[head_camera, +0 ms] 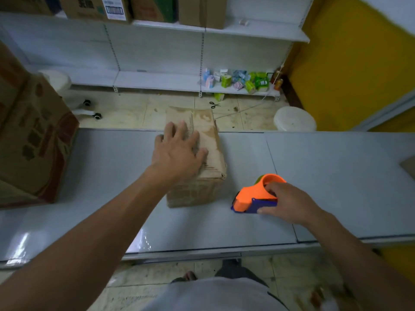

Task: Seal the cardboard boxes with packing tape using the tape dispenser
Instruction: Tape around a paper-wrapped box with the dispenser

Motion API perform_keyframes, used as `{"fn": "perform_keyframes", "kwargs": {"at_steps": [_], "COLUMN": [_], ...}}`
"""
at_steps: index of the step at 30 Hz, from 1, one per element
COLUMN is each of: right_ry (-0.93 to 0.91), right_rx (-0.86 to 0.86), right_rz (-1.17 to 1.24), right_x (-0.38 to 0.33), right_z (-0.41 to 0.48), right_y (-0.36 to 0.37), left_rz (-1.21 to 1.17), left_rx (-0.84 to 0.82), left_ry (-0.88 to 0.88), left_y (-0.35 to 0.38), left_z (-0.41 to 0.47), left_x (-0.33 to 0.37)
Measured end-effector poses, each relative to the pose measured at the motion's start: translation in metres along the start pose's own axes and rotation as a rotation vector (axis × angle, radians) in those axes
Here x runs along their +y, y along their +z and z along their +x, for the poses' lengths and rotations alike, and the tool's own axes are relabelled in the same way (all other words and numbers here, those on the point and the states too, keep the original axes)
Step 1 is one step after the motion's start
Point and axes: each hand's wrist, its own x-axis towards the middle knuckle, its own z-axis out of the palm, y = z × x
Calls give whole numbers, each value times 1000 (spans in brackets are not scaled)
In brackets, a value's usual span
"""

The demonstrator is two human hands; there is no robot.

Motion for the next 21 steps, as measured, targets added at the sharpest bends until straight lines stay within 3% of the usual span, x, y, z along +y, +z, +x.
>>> {"fn": "perform_keyframes", "kwargs": {"at_steps": [3, 13, 16, 18, 20, 21], "right_ry": [-82, -169, -128, -69, -33, -31], "right_rx": [0, 1, -44, -58, -57, -59], "right_rz": [-175, -267, -140, 59, 358, 494], "right_x": [9, 6, 7, 10, 9, 6], "right_z": [8, 10, 8, 0, -14, -23], "right_y": [12, 4, -4, -7, -14, -17], "left_rz": [-43, -117, -207, -317, -570, -758], "left_rx": [18, 88, 171, 334, 470, 460], "left_ry": [11, -14, -7, 52, 121, 137], "left_y": [14, 14, 11, 2, -14, -23], "left_z": [1, -1, -2, -9, -21, -29], "left_x": [-6, -9, -12, -10, 0, 6]}}
